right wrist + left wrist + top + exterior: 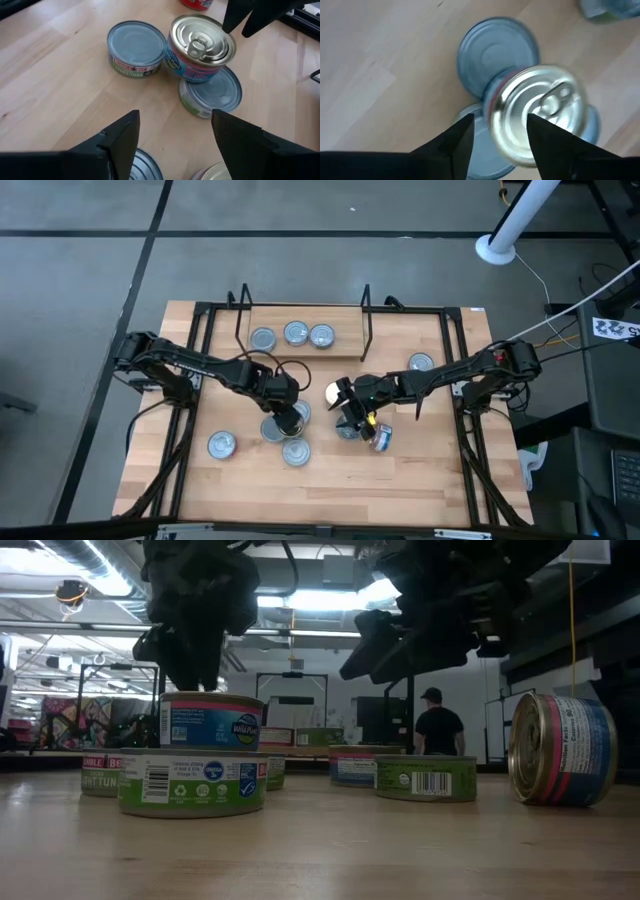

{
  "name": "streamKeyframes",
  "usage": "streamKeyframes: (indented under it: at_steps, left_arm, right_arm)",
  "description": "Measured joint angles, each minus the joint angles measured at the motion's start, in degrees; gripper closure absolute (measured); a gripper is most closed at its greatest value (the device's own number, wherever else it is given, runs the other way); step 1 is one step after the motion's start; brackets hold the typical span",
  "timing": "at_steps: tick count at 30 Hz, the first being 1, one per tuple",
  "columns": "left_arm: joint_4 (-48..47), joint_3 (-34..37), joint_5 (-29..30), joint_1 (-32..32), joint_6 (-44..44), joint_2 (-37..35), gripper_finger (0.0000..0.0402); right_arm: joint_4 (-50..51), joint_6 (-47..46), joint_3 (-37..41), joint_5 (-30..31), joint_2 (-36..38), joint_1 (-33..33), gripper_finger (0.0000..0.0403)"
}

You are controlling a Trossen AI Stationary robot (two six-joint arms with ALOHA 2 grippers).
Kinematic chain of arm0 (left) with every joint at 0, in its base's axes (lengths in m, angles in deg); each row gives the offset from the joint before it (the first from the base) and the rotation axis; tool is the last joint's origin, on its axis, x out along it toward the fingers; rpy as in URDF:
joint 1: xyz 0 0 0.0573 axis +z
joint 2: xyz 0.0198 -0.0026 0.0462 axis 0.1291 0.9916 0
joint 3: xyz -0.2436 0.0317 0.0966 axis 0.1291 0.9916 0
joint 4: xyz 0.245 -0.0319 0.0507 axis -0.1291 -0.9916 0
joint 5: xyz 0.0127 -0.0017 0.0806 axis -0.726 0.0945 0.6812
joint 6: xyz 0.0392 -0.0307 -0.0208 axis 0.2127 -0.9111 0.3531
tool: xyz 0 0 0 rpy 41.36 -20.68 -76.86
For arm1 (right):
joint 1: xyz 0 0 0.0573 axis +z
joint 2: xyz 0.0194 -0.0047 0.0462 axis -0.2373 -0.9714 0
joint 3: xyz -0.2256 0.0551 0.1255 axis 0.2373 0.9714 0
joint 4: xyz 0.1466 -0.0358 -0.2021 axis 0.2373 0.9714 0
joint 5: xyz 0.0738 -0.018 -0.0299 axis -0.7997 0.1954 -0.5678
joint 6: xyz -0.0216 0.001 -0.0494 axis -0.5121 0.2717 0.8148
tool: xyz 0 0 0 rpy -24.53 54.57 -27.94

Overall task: Stack canned seafood by type on shelf
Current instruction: Put the blue-pink tuna can on the shelf

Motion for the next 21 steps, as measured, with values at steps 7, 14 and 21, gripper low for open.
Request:
streamKeyframes:
  at_steps: [7, 14, 21]
  left_arm:
    - [-0.6, 0.0, 0.0, 0.0, 0.4, 1.6, 0.0227]
    - [-0.8, 0.0, 0.0, 0.0, 1.6, 1.8, 0.0227]
    - [-0.8, 0.0, 0.0, 0.1, 1.8, 1.8, 0.0227]
  right_arm:
    - [-0.2, 0.0, 0.0, 0.0, 0.0, 0.0, 0.0155]
    - [-0.2, 0.0, 0.0, 0.0, 0.0, 0.0, 0.0155]
    - [-0.1, 0.0, 0.0, 0.0, 0.0, 0.0, 0.0155]
